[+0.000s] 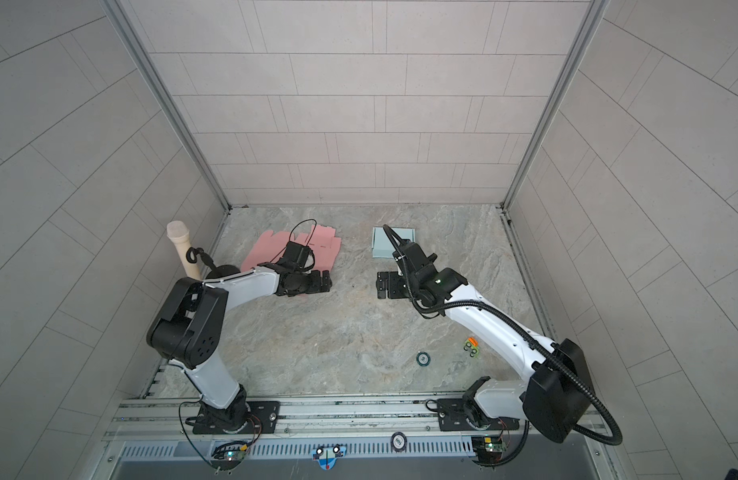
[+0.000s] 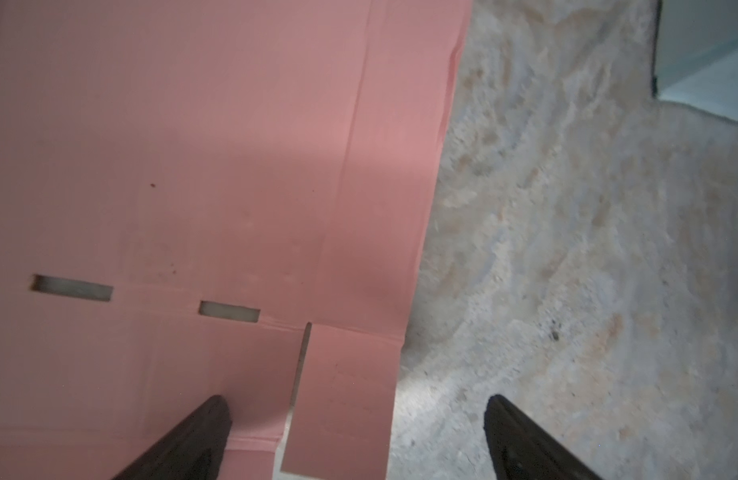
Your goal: Fold the paper box
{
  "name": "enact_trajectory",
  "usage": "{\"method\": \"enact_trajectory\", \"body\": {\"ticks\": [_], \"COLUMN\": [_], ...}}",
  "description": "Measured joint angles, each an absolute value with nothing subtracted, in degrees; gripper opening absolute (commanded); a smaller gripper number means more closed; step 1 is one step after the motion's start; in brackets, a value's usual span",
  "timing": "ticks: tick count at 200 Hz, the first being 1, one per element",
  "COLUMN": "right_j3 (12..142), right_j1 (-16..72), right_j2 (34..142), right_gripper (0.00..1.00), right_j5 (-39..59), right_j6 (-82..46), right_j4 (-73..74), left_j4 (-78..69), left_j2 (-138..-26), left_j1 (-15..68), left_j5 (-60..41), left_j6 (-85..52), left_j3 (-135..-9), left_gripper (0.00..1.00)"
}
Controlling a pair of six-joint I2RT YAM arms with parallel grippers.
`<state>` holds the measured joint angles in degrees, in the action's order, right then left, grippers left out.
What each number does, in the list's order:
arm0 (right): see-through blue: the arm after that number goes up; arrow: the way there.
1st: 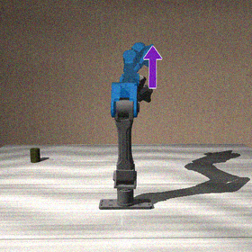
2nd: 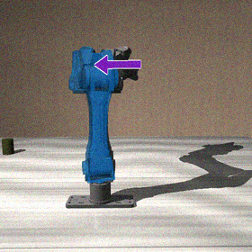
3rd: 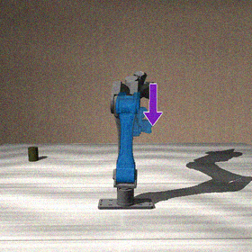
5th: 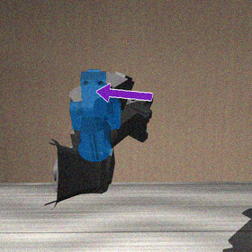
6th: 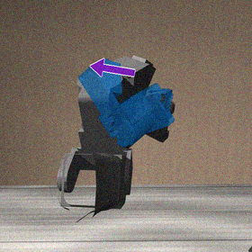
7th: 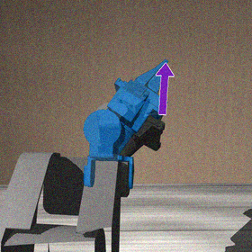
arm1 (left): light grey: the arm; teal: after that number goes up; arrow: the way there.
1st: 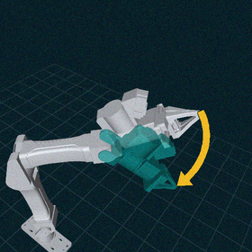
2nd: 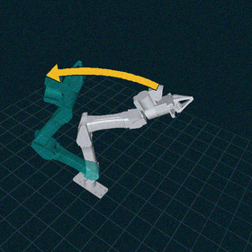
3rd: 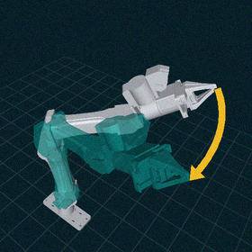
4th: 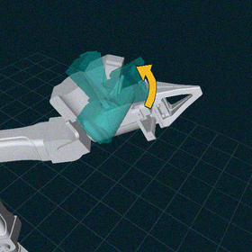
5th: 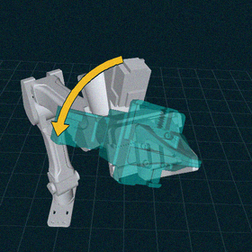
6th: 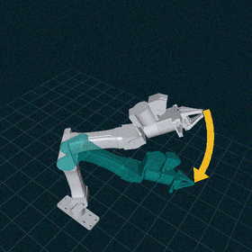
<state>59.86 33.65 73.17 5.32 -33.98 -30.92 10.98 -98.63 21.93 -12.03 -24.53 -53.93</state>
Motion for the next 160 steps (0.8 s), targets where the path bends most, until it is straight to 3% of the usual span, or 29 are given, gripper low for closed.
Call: {"method": "enact_trajectory", "body": {"ticks": [121, 160], "right_j3": [51.22, 47.31], "right_j1": [33.43, 33.43], "right_j2": [63.96, 61.60], "right_gripper": [0.99, 0.99], "right_j5": [3.38, 3.38], "right_j6": [-35.99, -37.26], "right_j4": [-32.88, -33.04], "left_j4": [0.89, 2.66], "left_j2": [-85.67, -81.56], "left_j1": [48.82, 52.58], "left_j5": [-13.87, -14.76], "left_j6": [-41.06, -44.12], "left_j3": [-37.89, -38.00], "left_gripper": [1.00, 1.00]}}
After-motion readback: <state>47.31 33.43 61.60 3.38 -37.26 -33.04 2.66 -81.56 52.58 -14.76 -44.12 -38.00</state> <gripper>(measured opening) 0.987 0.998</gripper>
